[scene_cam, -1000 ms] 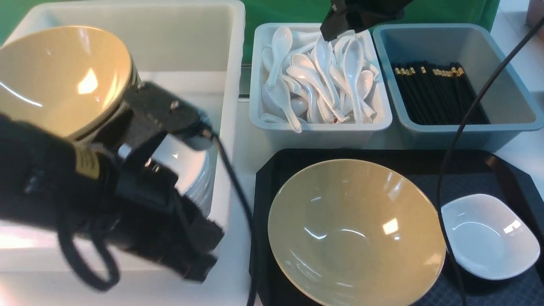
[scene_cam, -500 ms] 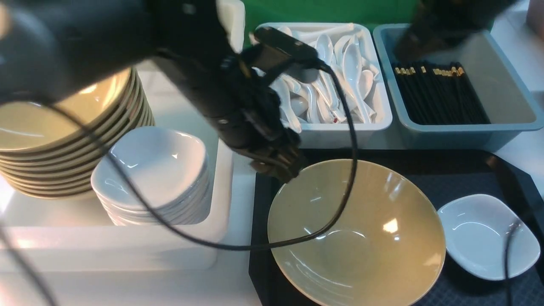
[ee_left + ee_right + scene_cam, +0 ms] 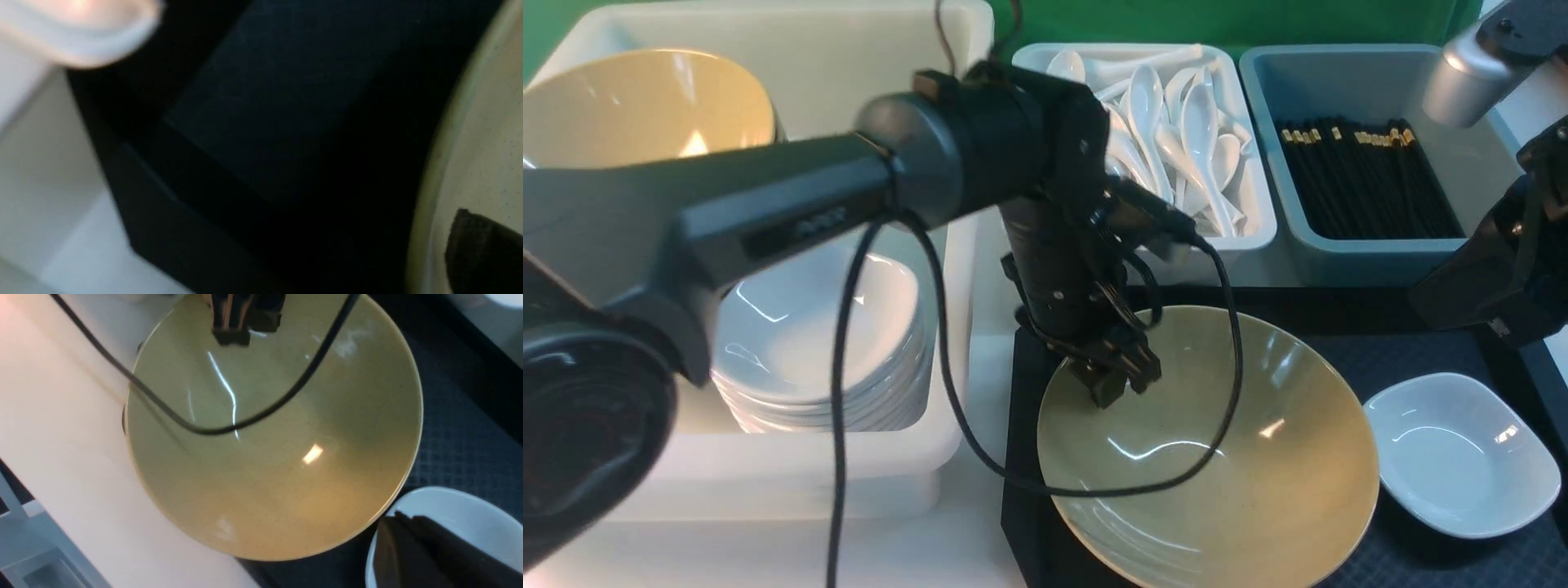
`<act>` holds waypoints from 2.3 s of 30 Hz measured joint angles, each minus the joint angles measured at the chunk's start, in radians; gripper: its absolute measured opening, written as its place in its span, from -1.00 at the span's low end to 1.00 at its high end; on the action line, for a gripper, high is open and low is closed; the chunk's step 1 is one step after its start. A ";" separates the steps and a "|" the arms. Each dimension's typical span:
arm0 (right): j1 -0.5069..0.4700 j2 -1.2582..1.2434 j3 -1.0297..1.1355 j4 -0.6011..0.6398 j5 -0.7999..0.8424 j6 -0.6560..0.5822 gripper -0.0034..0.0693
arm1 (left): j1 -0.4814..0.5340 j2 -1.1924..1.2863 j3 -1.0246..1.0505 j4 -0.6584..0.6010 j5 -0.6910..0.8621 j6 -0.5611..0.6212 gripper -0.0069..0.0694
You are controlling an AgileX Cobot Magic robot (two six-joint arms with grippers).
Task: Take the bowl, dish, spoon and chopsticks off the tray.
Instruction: Use the left arm to grab the yellow noodle bowl on the left, then use the left arm to put the noodle bowl into the large storage box on the left, then use the left arm to grab the plate
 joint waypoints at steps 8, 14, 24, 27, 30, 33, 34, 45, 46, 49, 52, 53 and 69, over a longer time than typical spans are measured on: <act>0.000 0.000 0.000 -0.001 -0.014 0.000 -0.80 | 0.026 -0.107 -0.049 -0.120 0.123 0.009 -0.81; 0.000 0.000 0.000 0.009 -0.021 -0.003 -0.80 | 0.243 -0.353 -0.059 -0.214 0.150 0.053 -0.81; 0.103 0.000 0.000 0.083 -0.082 -0.064 -0.79 | 1.010 -0.652 0.074 -0.371 0.159 0.046 -0.81; 0.138 0.000 0.000 0.087 -0.106 -0.078 -0.78 | 1.173 -0.661 0.137 -0.427 0.162 0.046 -0.81; 0.168 0.000 0.000 0.089 -0.119 -0.087 -0.78 | 1.288 -0.660 0.212 -0.462 0.114 0.066 -0.81; 0.174 0.000 0.000 0.090 -0.120 -0.091 -0.78 | 1.310 -0.660 0.255 -0.469 0.049 0.079 -0.81; 0.174 0.000 0.000 0.090 -0.122 -0.092 -0.78 | 1.310 -0.659 0.270 -0.473 0.027 0.080 -0.81; 0.176 0.000 0.000 0.090 -0.122 -0.100 -0.78 | 1.300 -0.585 0.378 -0.444 -0.056 0.128 -0.35; 0.176 0.000 0.000 0.090 -0.122 -0.101 -0.78 | 1.290 -0.584 0.380 -0.431 -0.054 0.129 -0.16; 0.176 0.000 0.000 0.090 -0.122 -0.104 -0.78 | 1.288 -0.592 0.380 -0.428 -0.054 0.129 0.21; 0.176 0.000 0.000 0.090 -0.122 -0.108 -0.78 | 1.288 -0.610 0.380 -0.412 -0.056 0.129 0.49; 0.176 0.000 0.000 0.090 -0.122 -0.108 -0.78 | 1.288 -0.625 0.380 -0.394 -0.057 0.123 0.59; 0.176 -0.001 0.000 0.032 -0.136 -0.038 -0.78 | 0.842 -0.867 0.224 -0.328 0.016 -0.024 0.25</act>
